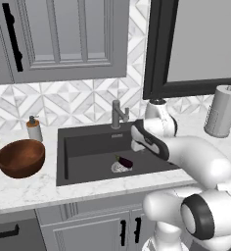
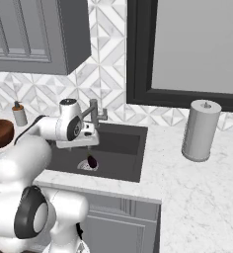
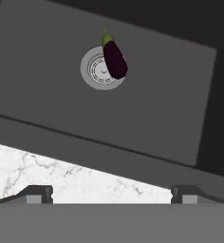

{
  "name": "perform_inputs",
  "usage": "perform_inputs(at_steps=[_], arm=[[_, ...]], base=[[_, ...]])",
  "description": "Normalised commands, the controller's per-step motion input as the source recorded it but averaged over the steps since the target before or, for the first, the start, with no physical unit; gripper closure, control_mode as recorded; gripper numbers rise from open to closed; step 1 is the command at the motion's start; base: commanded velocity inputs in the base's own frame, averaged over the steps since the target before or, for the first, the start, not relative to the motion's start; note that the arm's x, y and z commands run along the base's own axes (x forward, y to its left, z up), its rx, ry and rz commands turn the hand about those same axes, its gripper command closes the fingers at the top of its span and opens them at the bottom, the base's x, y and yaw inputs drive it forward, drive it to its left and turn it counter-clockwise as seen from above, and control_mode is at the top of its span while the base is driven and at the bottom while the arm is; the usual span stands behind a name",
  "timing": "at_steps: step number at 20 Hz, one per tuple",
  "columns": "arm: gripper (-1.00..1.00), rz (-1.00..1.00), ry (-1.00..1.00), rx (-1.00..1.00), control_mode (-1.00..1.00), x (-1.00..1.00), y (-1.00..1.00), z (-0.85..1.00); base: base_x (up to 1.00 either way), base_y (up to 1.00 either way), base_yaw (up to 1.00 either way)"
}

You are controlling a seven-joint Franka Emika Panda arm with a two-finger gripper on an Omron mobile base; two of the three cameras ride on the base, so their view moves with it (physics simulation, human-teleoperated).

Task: Pick the eggplant from the sink and place it in the bowl. Then pick the bowl and place it in the microwave. Then close the microwave door and press the start button.

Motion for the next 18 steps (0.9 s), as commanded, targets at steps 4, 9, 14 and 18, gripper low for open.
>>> perform_inputs(at_steps=[4,9,14,18], arm=[[-1.0,0.1,-0.02,0.0,-1.0,0.18,0.0,-0.46],[-1.0,0.05,0.0,0.0,-1.0,0.12,0.0,-0.42],[-1.0,0.0,0.0,0.0,-1.0,0.18,0.0,-0.18],[-1.0,0.0,0.0,0.0,-1.0,0.29,0.0,-0.18]], base=[[0.0,0.0,0.0],[0.0,0.0,0.0],[0.0,0.0,0.0],[0.0,0.0,0.0]])
